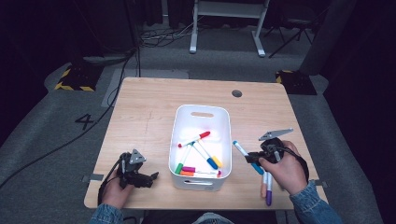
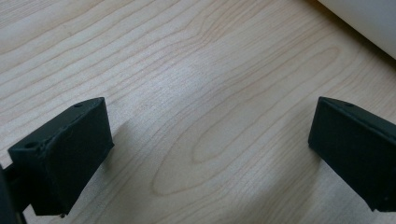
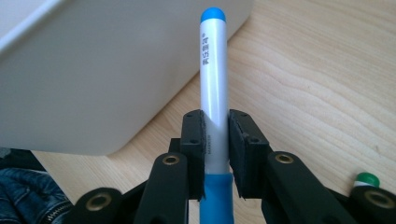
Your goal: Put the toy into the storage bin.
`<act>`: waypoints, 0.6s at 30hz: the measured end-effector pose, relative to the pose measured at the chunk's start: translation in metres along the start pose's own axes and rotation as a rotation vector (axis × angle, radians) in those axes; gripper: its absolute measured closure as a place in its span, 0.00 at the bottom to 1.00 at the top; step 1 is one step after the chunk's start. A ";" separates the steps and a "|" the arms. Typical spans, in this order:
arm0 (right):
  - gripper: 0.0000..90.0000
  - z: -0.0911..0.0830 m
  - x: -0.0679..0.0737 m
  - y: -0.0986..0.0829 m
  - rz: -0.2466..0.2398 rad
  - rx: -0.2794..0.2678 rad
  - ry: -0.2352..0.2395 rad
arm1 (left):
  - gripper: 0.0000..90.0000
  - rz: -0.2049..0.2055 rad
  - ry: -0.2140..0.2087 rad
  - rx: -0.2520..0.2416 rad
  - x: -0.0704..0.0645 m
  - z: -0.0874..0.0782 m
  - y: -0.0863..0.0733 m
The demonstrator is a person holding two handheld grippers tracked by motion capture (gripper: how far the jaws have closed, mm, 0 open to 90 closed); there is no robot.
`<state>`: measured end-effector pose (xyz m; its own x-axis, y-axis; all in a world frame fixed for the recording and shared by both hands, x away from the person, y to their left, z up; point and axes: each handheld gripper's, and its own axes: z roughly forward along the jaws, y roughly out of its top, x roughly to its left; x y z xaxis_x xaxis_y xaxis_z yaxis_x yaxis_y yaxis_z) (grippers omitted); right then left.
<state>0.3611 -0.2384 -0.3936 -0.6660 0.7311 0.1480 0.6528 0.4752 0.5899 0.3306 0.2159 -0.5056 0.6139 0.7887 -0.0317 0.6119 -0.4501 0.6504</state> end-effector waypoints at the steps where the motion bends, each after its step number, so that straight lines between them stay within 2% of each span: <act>1: 0.86 -0.002 0.001 0.001 -0.001 -0.006 0.003 | 0.00 0.000 0.000 0.000 0.000 0.000 0.000; 15: 0.86 -0.026 0.011 0.019 -0.020 -0.070 0.044 | 0.00 0.000 0.000 -0.001 0.000 0.000 0.000; 18: 0.86 -0.030 0.016 0.025 -0.040 -0.080 0.043 | 0.00 -0.001 0.000 0.000 0.000 0.000 0.000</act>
<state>0.3566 -0.2292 -0.3529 -0.7067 0.6901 0.1561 0.5959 0.4615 0.6573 0.3306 0.2159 -0.5056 0.6136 0.7890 -0.0321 0.6120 -0.4495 0.6507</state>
